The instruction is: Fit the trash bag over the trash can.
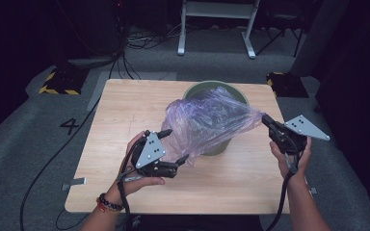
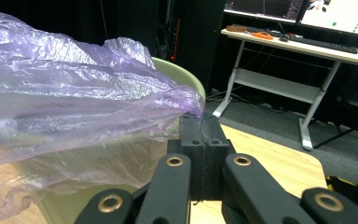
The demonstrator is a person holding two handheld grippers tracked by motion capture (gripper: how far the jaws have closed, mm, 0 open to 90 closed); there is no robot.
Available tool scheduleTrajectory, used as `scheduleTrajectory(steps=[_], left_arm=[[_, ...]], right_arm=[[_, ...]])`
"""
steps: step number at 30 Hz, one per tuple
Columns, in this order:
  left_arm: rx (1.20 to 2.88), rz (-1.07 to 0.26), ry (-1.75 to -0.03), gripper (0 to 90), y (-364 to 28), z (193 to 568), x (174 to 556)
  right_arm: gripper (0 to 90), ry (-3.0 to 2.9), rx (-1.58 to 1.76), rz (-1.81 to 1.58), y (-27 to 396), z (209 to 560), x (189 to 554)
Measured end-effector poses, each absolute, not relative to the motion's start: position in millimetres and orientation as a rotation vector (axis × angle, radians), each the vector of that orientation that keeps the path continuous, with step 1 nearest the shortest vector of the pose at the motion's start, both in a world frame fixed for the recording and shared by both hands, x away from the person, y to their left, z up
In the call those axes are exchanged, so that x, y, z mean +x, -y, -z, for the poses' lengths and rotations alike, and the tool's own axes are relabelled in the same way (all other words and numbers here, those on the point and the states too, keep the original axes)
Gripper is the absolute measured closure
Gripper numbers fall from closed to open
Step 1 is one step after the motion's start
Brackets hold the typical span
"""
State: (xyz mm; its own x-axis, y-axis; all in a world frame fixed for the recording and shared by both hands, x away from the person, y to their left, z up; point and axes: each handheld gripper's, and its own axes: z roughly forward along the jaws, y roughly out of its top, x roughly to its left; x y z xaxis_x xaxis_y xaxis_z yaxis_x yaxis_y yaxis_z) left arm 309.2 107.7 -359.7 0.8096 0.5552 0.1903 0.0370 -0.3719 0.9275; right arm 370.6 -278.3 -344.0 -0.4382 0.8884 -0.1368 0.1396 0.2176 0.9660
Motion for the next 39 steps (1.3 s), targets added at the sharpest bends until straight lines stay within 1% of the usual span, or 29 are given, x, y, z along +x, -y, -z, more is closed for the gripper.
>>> scheduleTrajectory(steps=[3, 7, 11, 12, 14, 16, 17, 19, 20, 22, 25, 26, 27, 28, 29, 32, 33, 35, 39], left_arm=[[1.962, -0.628, -0.424, 15.3, -90, 376, 307], [1.985, -0.675, -0.499, 15.5, -75, 393, 318], [1.972, -0.8, -0.565, 15.9, -75, 398, 334], [1.973, -0.824, -0.606, 19.0, -77, 397, 339], [1.962, -0.854, -0.649, 32.0, -83, 395, 347], [1.969, -0.88, -0.664, 47.9, -87, 392, 354], [1.964, -0.874, -0.663, 53.5, -90, 390, 357], [1.948, -0.882, -0.632, 69.2, -97, 382, 360], [1.936, -0.871, -0.627, 73.7, -102, 378, 360], [1.911, -0.862, -0.62, 77.7, -109, 369, 360], [1.908, -0.854, -0.568, 86.7, -116, 359, 361], [1.926, -0.8, -0.548, 85.9, -115, 357, 362], [1.96, -0.735, -0.528, 78.7, -114, 356, 363], [1.988, -0.682, -0.497, 65.9, -110, 356, 361], [1.998, -0.671, -0.453, 55.2, -106, 358, 356], [2.007, -0.662, -0.405, 27.5, -90, 365, 341], [2.014, -0.658, -0.393, 22.5, -85, 368, 338], [2.019, -0.627, -0.379, 17.5, -78, 371, 335], [2.027, -0.621, -0.404, 15.7, -67, 378, 334]], right_arm=[[90.0, -1.76, 0.963, -1.292, 276, 344, 372], [90.0, -1.769, 0.961, -1.295, 274, 343, 373], [90.0, -1.766, 0.956, -1.291, 275, 342, 373], [90.0, -1.763, 0.96, -1.293, 276, 342, 373], [90.0, -1.76, 0.968, -1.298, 278, 343, 374], [90.0, -1.759, 0.974, -1.297, 280, 344, 375], [90.0, -1.755, 0.979, -1.296, 281, 344, 375], [90.0, -1.75, 0.988, -1.294, 284, 345, 375], [90.0, -1.744, 0.993, -1.29, 285, 345, 375], [90.0, -1.733, 1.002, -1.272, 288, 345, 376], [90.0, -1.734, 1.021, -1.282, 292, 346, 379], [90.0, -1.738, 1.024, -1.287, 292, 346, 380], [90.0, -1.742, 1.029, -1.288, 292, 345, 381], [90.0, -1.743, 1.027, -1.283, 291, 345, 382], [90.0, -1.746, 1.022, -1.279, 290, 344, 382], [90.0, -1.749, 1.014, -1.271, 288, 342, 382], [90.0, -1.752, 1.013, -1.274, 287, 342, 383], [90.0, -1.756, 1.013, -1.272, 286, 341, 383], [90.0, -1.765, 1.004, -1.272, 284, 341, 382]])
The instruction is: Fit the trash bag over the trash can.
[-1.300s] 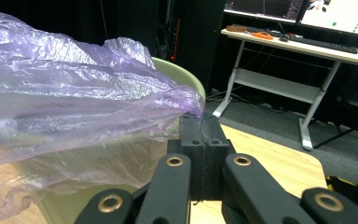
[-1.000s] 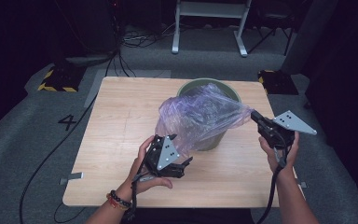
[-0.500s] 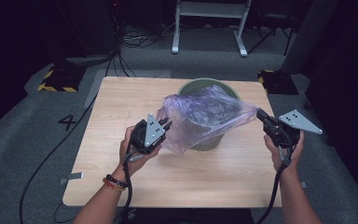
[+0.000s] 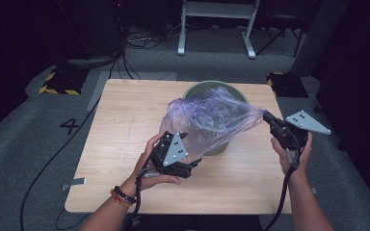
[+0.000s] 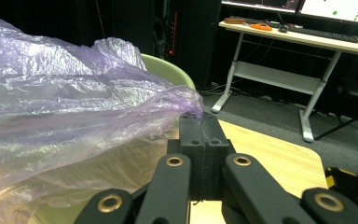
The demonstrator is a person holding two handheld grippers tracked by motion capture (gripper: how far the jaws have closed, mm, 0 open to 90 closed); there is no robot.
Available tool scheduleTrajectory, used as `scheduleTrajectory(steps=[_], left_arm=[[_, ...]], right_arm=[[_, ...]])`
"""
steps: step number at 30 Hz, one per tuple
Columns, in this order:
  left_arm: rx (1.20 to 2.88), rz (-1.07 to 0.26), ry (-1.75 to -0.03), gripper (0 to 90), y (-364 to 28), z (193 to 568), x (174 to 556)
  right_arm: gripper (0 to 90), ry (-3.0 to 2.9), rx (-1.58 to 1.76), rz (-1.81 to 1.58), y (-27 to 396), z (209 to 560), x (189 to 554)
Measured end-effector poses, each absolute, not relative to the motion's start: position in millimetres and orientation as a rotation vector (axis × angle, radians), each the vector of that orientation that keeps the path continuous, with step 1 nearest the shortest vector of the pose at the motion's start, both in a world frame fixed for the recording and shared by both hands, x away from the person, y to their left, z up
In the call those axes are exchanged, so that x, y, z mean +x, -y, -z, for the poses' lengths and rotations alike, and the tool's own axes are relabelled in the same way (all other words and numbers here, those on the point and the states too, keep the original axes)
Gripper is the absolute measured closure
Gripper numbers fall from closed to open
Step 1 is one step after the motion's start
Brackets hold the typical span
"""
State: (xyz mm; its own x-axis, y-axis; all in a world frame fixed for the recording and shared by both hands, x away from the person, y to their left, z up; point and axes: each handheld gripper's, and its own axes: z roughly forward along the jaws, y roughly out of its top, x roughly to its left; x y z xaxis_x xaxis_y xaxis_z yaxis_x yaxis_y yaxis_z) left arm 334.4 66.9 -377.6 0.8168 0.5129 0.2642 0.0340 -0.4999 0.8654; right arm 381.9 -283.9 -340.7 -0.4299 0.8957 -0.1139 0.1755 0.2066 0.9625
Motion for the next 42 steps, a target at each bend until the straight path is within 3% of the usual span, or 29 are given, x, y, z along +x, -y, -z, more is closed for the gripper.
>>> scheduleTrajectory(steps=[5, 11, 15, 18, 29, 36, 38, 39, 42], left_arm=[[2.055, -0.682, -0.432, 19.7, -55, 385, 342], [2.075, -0.741, -0.459, 68.4, -60, 384, 359], [2.045, -0.769, -0.464, 81.2, -71, 375, 360], [2.008, -0.763, -0.474, 85.3, -82, 362, 362], [1.992, -0.871, -0.47, 84.7, -91, 314, 392], [2.033, -0.868, -0.534, 79.4, -92, 313, 430], [2.038, -0.902, -0.566, 70.4, -92, 316, 438], [2.028, -0.906, -0.598, 61.2, -92, 317, 442], [2.009, -0.846, -0.646, 42.5, -96, 317, 452]], right_arm=[[90.0, -1.779, 1.0, -1.286, 281, 341, 382], [90.0, -1.79, 0.995, -1.299, 281, 342, 380], [90.0, -1.792, 0.989, -1.294, 282, 341, 379], [90.0, -1.799, 0.992, -1.29, 283, 342, 380], [90.0, -1.796, 0.99, -1.244, 276, 340, 393], [90.0, -1.842, 1.052, -1.209, 276, 347, 415], [90.0, -1.844, 1.066, -1.19, 277, 350, 421], [90.0, -1.842, 1.074, -1.185, 278, 350, 424], [90.0, -1.837, 1.097, -1.172, 279, 350, 434]])
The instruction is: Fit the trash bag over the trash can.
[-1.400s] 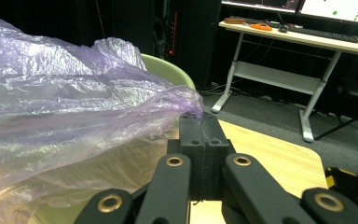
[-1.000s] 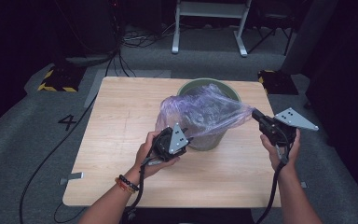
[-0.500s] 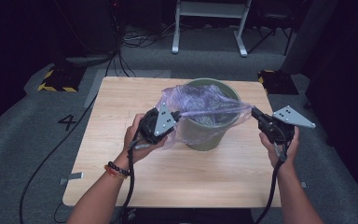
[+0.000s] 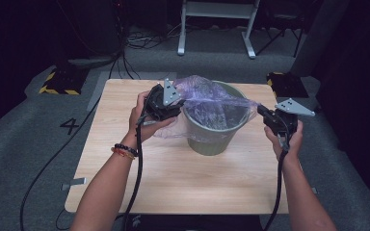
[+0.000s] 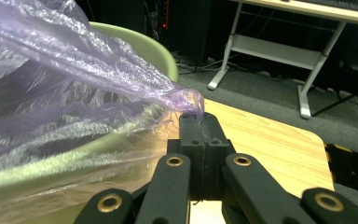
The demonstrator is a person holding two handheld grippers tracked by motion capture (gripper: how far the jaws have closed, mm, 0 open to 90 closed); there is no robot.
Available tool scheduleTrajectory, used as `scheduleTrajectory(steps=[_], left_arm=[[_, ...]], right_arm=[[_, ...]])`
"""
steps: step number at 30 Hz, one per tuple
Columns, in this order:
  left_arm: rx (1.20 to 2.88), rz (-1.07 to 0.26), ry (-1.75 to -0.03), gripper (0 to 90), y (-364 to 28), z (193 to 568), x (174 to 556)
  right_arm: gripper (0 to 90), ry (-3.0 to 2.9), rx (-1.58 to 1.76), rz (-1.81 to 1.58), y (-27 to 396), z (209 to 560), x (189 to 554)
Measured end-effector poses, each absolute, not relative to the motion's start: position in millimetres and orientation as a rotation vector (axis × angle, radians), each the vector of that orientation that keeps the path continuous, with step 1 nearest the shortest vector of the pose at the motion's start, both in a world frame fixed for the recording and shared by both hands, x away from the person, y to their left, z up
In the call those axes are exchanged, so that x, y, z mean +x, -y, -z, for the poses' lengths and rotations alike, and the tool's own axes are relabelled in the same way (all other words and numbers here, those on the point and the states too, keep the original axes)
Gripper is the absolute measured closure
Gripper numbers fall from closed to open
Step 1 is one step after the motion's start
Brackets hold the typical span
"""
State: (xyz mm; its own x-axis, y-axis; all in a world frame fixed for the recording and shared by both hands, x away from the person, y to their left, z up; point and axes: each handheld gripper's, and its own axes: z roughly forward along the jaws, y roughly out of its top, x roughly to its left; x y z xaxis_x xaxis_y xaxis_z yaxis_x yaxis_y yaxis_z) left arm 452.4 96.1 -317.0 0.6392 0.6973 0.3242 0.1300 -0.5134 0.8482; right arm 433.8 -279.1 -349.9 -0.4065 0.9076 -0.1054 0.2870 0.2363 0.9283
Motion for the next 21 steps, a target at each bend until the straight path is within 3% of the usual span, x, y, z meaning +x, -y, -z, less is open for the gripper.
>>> scheduleTrajectory(steps=[2, 10, 15, 21], left_arm=[[2.008, -0.816, -0.663, 37.1, -100, 316, 458], [2.041, -0.846, -0.7, 41.2, -108, 322, 470], [1.968, -0.917, -0.717, 33.0, -109, 323, 477], [1.939, -0.813, -0.781, 35.0, -116, 331, 488]], right_arm=[[90.0, -1.833, 1.104, -1.147, 279, 350, 440], [90.0, -1.842, 1.139, -1.125, 280, 355, 462], [90.0, -1.854, 1.171, -1.119, 279, 362, 476], [90.0, -1.882, 1.216, -1.148, 278, 372, 486]])
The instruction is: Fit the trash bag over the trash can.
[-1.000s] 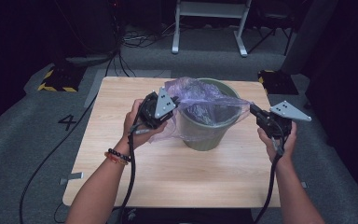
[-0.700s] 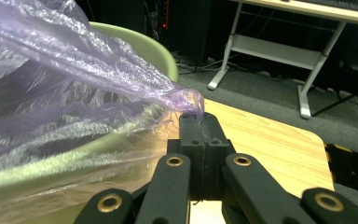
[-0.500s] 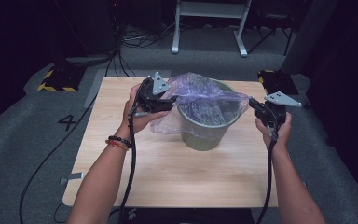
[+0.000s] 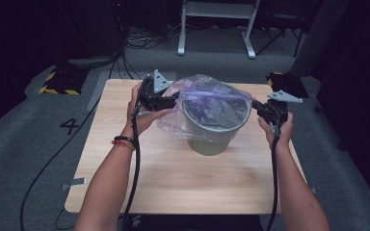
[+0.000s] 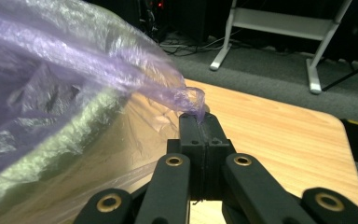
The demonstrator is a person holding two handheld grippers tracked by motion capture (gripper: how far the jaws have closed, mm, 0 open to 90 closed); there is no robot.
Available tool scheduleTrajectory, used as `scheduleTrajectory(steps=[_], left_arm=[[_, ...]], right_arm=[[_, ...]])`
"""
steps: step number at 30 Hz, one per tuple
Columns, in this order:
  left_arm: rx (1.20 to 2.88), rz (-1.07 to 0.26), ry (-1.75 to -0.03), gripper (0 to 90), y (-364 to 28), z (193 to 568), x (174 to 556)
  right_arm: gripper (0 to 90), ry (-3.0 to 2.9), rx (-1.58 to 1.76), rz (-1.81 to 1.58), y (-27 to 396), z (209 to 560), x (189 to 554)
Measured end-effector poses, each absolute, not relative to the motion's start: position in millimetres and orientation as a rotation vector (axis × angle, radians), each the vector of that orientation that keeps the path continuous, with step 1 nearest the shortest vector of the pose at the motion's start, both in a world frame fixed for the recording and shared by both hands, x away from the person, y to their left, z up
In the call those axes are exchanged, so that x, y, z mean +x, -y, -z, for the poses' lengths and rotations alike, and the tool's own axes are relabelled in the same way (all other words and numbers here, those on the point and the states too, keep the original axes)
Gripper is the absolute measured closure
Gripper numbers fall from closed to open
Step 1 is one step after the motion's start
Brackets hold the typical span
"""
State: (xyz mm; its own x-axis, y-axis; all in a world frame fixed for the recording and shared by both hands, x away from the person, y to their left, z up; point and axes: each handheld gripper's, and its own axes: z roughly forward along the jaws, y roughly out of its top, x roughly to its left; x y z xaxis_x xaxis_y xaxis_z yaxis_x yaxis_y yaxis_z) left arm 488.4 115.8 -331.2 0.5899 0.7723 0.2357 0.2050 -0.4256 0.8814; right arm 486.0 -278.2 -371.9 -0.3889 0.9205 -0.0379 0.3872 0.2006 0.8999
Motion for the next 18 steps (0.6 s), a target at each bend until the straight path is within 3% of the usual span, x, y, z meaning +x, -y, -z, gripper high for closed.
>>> scheduleTrajectory(steps=[9, 18], left_arm=[[1.861, -0.713, -0.939, 27.2, -120, 344, 510], [1.899, -0.647, -0.988, 29.3, -116, 358, 526]], right_arm=[[90.0, -1.933, 1.233, -1.118, 276, 384, 495], [90.0, -1.997, 1.25, -1.108, 272, 399, 503]])
